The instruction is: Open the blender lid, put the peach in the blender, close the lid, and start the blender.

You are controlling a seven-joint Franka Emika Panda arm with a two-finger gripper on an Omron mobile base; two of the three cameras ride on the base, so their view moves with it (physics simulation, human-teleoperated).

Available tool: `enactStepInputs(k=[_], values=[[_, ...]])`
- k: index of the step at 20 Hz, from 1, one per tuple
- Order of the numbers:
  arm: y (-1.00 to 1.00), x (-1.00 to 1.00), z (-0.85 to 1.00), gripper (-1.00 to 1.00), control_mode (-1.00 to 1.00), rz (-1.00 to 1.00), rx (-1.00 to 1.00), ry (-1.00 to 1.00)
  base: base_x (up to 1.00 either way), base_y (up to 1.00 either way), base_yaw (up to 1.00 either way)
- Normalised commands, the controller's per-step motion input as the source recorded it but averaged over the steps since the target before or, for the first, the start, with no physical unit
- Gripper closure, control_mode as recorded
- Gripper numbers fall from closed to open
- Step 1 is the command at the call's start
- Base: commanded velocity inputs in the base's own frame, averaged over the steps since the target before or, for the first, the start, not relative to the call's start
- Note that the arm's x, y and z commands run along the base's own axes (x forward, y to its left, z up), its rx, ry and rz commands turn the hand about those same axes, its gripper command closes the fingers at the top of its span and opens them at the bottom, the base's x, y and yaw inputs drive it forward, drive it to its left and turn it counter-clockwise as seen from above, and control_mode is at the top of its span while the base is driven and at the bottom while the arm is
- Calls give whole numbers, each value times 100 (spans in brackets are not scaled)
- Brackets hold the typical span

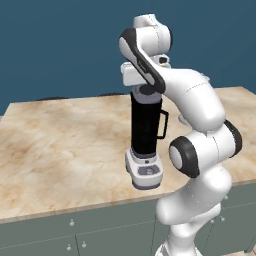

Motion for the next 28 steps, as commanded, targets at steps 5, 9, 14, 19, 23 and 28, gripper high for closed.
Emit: enactStepInputs(k=[5,9,14,19,23,28], values=[[0,0,25,100,-100,0,0,13,0,0,0],[0,0,22,100,-100,0,0,15,0,0,0],[0,0,-1,100,-100,-1,0,13,0,0,0],[0,0,-22,100,-100,-1,0,8,0,0,0],[-3,0,-37,100,-100,0,0,0,0,0,0],[-16,0,-38,100,-100,0,0,-6,0,0,0]])
